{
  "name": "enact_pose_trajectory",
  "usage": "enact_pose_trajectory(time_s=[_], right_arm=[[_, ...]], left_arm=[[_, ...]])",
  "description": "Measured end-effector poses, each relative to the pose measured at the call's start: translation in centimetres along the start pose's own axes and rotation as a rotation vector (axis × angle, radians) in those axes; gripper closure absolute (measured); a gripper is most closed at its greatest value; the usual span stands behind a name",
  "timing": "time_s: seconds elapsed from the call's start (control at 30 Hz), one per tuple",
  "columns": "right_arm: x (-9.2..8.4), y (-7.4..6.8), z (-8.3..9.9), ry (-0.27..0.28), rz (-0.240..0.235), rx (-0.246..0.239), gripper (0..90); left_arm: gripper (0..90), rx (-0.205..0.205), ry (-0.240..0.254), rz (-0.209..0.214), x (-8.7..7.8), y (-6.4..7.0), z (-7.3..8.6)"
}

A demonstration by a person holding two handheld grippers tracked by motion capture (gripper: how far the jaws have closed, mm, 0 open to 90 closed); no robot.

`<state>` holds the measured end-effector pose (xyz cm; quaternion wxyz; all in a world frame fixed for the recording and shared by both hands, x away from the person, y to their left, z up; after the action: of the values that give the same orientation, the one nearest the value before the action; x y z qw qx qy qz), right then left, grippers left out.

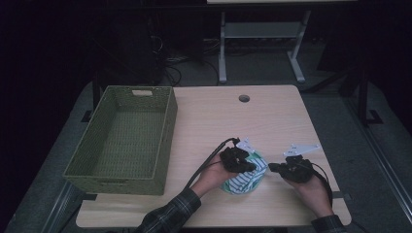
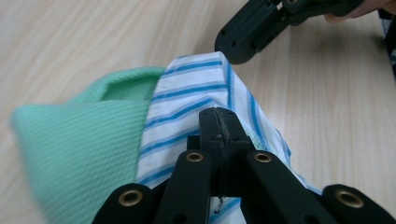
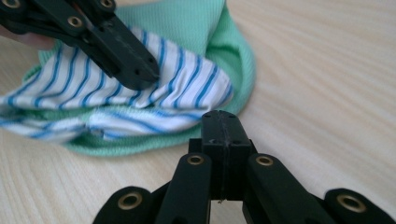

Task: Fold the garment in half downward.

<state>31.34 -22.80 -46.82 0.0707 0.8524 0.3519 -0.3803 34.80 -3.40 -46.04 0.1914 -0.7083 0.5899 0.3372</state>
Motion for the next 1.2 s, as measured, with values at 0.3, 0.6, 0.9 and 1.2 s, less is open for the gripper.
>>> enact_pose_trajectory(time_s=[0.3,0.6,0.9,1.2], right_arm=[[0.1,-0.1,-2.0,0.041,-0.021,-0.013,89.8],[0.7,-0.5,-4.0,0.068,-0.038,-0.031,89.8],[2.8,-1.7,-6.5,0.082,-0.079,-0.072,89.8],[6.0,-3.0,-7.8,0.051,-0.113,-0.102,89.8]], left_arm=[[89.6,-0.058,0.028,-0.055,-4.0,-0.9,1.1],[89.6,-0.100,0.044,-0.088,-6.6,-1.5,3.2],[89.6,-0.131,0.036,-0.115,-8.0,-1.6,5.1],[89.6,-0.138,0.035,-0.112,-7.5,-1.5,5.6]])
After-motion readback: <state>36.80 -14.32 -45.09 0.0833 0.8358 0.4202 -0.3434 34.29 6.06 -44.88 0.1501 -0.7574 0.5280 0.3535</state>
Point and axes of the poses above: each handheld gripper's, and its own axes: x roughly forward along the jaws, z roughly out of its underside, y roughly to its right, the point moved 3 cm from there along x, roughly forward along the jaws, and after that the axes turned 2 degrees about x, right-handed, at the moved point
